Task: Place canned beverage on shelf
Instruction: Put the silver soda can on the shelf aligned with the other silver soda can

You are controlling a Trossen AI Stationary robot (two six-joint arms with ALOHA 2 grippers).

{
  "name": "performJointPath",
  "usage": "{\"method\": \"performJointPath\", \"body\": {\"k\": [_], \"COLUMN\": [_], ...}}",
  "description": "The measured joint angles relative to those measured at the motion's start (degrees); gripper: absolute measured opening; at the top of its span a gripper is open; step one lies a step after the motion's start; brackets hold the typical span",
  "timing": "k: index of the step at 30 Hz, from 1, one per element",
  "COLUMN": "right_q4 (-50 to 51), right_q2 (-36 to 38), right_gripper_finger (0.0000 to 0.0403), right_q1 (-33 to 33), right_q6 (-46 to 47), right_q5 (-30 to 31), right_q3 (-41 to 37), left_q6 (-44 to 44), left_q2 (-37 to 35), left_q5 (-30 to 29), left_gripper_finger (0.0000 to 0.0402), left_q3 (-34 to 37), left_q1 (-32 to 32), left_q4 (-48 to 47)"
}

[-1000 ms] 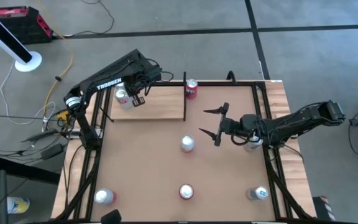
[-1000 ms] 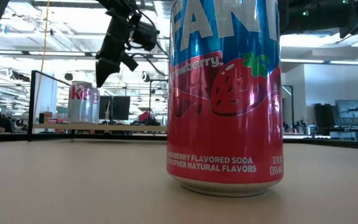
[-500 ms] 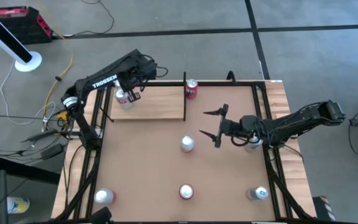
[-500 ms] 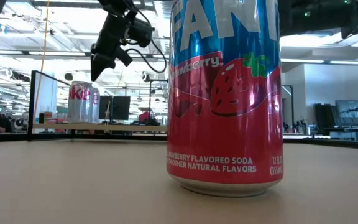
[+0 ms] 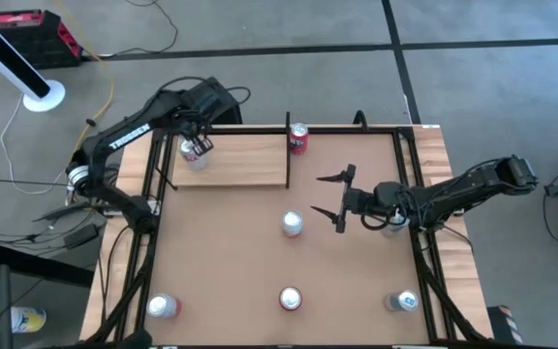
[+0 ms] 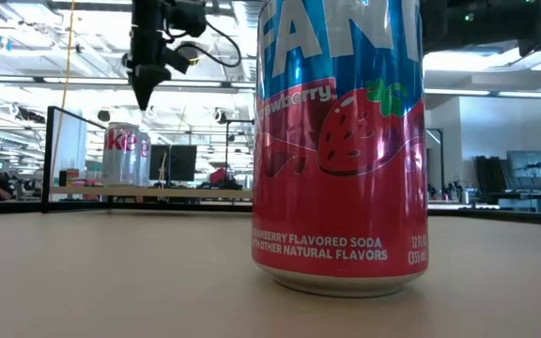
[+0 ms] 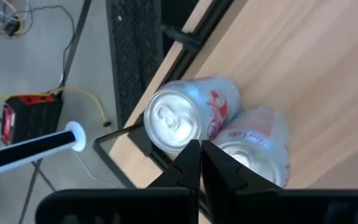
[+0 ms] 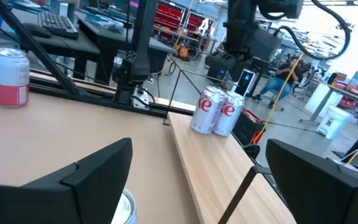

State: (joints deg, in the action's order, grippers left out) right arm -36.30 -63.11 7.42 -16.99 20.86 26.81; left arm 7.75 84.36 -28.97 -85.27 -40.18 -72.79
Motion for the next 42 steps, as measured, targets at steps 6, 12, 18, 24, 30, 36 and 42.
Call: {"method": "performJointPath", "body": {"k": [6, 12, 18, 24, 30, 36, 42], "right_q4": [-0.6, -1.6, -1.5, -1.5, -1.5, -1.5, -1.4], "right_q2": [0.0, 0.0, 0.0, 0.0, 0.0, 0.0, 0.0], "right_gripper_finger": [0.0395, 0.0395, 0.0395, 0.0395, 0.0395, 0.0395, 0.0395], "right_q1": [0.0, 0.0, 0.0, 0.0, 0.0, 0.0, 0.0], "right_q6": [0.0, 0.0, -0.9, -0.9, -1.1, -1.1, -1.1], "right_q5": [0.0, 0.0, 0.0, 0.0, 0.0, 0.0, 0.0], "right_q3": [0.0, 0.0, 0.0, 0.0, 0.0, 0.0, 0.0], "left_q6": [0.0, 2.7, 3.3, 4.7, 5.2, 5.3, 6.1], "left_q2": [-2.9, -6.4, -7.4, -7.5, -7.5, -7.5, -7.5], "left_q5": [0.2, 2.0, 2.3, 4.7, 5.8, 9.5, 9.7], "left_gripper_finger": [0.0, 0.0, 0.0, 0.0, 0.0, 0.0, 0.0], "left_q3": [5.7, 12.7, 13.5, 13.5, 13.5, 13.5, 13.5], "left_q1": [-1.4, -3.3, -3.9, -4.8, -6.5, -7.5, -7.5], "left_q4": [0.7, 8.2, 10.6, 13.4, 13.7, 15.3, 16.3]}}
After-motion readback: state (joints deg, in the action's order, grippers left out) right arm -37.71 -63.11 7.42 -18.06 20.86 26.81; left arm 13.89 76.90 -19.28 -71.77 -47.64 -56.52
